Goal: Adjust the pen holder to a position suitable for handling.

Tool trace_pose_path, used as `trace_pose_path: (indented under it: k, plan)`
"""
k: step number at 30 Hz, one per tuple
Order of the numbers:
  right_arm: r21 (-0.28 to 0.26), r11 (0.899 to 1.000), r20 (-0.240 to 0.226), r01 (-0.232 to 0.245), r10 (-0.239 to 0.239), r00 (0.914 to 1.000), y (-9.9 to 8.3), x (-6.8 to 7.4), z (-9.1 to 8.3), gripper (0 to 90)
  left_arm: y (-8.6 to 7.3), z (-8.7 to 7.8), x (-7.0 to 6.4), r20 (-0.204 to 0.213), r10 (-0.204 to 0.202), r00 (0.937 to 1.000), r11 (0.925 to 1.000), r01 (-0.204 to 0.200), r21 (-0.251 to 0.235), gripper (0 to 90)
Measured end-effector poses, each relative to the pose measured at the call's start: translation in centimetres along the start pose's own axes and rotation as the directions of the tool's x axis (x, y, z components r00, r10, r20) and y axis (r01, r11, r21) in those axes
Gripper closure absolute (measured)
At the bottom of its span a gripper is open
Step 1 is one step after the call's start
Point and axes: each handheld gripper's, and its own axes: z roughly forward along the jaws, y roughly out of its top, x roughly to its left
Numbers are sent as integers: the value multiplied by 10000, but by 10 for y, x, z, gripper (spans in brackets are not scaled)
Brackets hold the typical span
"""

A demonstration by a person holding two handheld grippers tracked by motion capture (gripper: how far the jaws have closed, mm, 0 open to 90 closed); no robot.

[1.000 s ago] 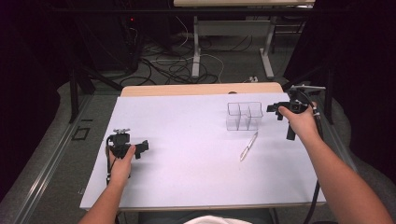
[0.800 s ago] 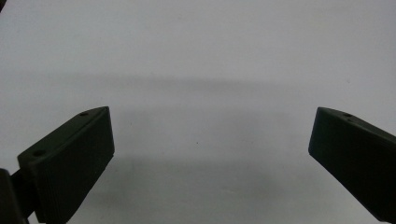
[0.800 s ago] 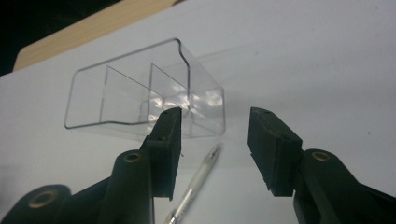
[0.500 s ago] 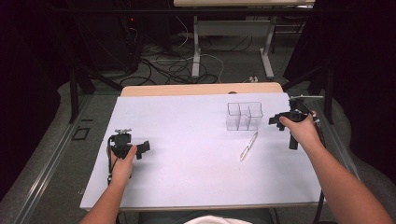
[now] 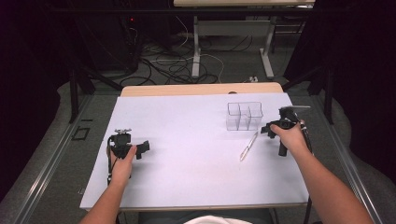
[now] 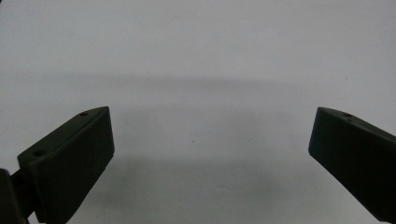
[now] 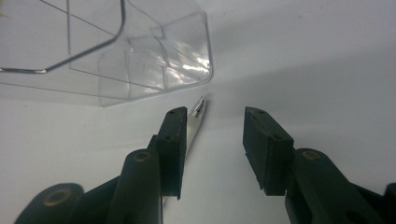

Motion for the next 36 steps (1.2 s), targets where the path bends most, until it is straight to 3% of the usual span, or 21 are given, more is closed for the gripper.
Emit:
trace_pose_path:
  k: [7,15,22,27,28,31,32,36]
  plan:
    - [268,9976,-480,-639,651,9967,-6,1,12,625,0,1,0,-35,-21,10000,10000,21,-15,1]
    - [557,9905,-537,-1255,1284,9903,-10,1,21,680,0,0,0,-6,9,10000,10000,-9,37,1]
    - [779,9854,-544,-1517,1561,9862,-12,3,28,732,0,1,-1,-7,-4,10000,10000,4,61,2]
    - [858,9812,-669,-1729,1788,9816,-12,2,31,733,0,1,-1,-11,-1,10000,10000,1,70,2]
    - [854,9782,-789,-1891,1959,9775,-12,2,31,732,0,1,-1,-15,22,10000,10000,-22,46,1]
    - [953,9761,-641,-1956,2021,9773,-11,2,30,733,0,1,-1,-9,5,10000,10000,-5,64,2]
    - [959,9723,-807,-2131,2209,9719,-11,2,31,734,0,1,-1,-20,9,10000,10000,-8,68,2]
    - [911,9686,-745,-2315,2384,9683,-10,5,32,732,0,1,-1,-25,56,10000,10000,-55,43,2]
